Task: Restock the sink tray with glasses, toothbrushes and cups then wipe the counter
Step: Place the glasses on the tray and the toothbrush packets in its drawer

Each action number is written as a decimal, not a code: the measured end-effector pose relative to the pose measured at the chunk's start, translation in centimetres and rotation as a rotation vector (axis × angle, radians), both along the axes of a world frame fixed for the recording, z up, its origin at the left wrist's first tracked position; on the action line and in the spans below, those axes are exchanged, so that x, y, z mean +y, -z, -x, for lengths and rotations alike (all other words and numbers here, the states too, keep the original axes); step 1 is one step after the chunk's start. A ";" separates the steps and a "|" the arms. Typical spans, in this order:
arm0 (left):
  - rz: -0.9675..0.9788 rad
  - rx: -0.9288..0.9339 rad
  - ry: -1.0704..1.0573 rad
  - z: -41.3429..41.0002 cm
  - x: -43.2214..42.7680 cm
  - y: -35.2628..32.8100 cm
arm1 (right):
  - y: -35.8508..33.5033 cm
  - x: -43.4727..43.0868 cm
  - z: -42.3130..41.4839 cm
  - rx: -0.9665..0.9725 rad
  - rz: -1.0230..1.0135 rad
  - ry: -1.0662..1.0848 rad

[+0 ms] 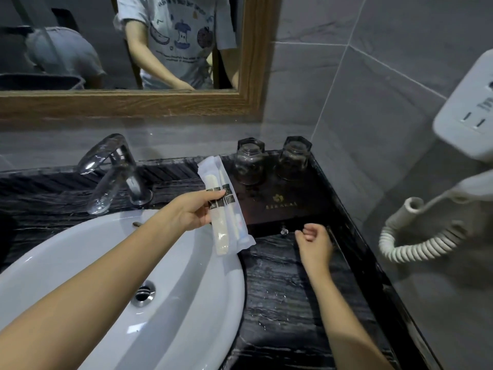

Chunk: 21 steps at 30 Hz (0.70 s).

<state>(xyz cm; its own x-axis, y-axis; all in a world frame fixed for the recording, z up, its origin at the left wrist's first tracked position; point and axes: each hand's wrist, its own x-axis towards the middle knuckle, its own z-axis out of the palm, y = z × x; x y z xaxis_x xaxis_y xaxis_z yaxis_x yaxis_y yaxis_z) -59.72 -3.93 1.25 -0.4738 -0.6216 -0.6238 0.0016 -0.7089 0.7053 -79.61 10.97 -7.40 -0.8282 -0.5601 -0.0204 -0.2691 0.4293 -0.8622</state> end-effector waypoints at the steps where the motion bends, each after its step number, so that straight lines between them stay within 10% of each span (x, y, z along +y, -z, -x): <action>1: -0.002 -0.002 -0.003 0.2 0.2 0.1 | 0.8 -0.1 -0.1 -0.022 -0.053 -0.026; 21: -0.036 0.022 0.025 2.2 2.7 2.3 | 1.9 -2.2 -1.3 -0.106 -0.046 0.001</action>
<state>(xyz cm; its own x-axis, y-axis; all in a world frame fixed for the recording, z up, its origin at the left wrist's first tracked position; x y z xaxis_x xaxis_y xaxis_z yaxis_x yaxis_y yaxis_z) -61.96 -1.26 -1.04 -0.5025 -0.5870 -0.6348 -0.0012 -0.7337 0.6794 -78.31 8.79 -9.34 -0.8207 -0.5554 -0.1339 -0.1764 0.4694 -0.8652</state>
